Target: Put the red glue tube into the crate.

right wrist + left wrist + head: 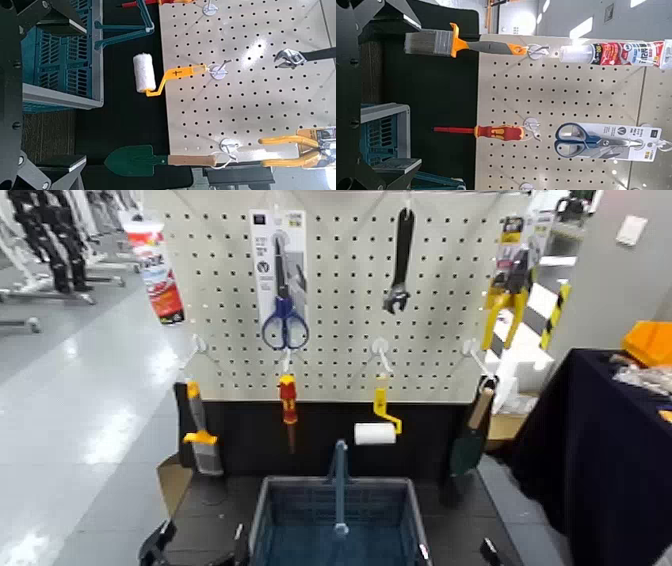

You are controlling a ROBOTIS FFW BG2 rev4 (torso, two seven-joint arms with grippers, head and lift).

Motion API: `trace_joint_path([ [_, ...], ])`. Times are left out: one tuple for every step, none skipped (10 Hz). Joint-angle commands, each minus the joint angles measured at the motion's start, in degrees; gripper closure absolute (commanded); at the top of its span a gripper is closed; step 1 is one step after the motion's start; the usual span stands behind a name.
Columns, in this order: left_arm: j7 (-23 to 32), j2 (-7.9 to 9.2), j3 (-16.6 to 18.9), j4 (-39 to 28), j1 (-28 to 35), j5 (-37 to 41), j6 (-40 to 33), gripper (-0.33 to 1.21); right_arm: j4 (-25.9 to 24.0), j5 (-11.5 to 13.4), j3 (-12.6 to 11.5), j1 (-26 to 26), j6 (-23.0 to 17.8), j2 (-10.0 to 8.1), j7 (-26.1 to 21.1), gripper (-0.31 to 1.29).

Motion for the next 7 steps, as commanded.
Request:
trace_joint_path([
  [-0.2, 0.00, 0.0, 0.0, -0.1, 0.2, 0.5, 0.12, 0.1, -0.1, 0.0, -0.1, 0.4, 0.00, 0.1, 0.17],
  [-0.4, 0.00, 0.0, 0.0, -0.2, 0.2, 0.5, 0.13, 0.1, -0.1, 0.1, -0.1, 0.5, 0.00, 0.1, 0.17],
  [-0.4, 0.00, 0.1, 0.0, -0.3, 0.3, 0.5, 0.13, 0.1, -0.2, 0.1, -0.2, 0.5, 0.00, 0.1, 0.17],
  [-0.5, 0.00, 0.4, -0.2, -0.5, 0.4, 0.8, 0.12, 0.1, -0.2, 0.1, -0.3, 0.5, 0.00, 0.1, 0.17],
  [-1.6, 0.00, 1.1, -0.8, -1.0, 0.4, 2.1, 0.13, 0.1, -0.3, 0.1, -0.3, 0.7, 0.00, 0.2, 0.17],
  [-4.1, 0.00, 2.6, -2.1, -1.8, 0.6, 5.4, 0.13, 0.2, -0.4, 0.1, -0.3, 0.8, 0.09, 0.2, 0.17],
  [-6.7, 0.00, 4.3, -3.7, -2.9, 1.5, 9.7, 0.12, 0.2, -0.5, 0.1, -0.3, 0.8, 0.09, 0.2, 0.17],
])
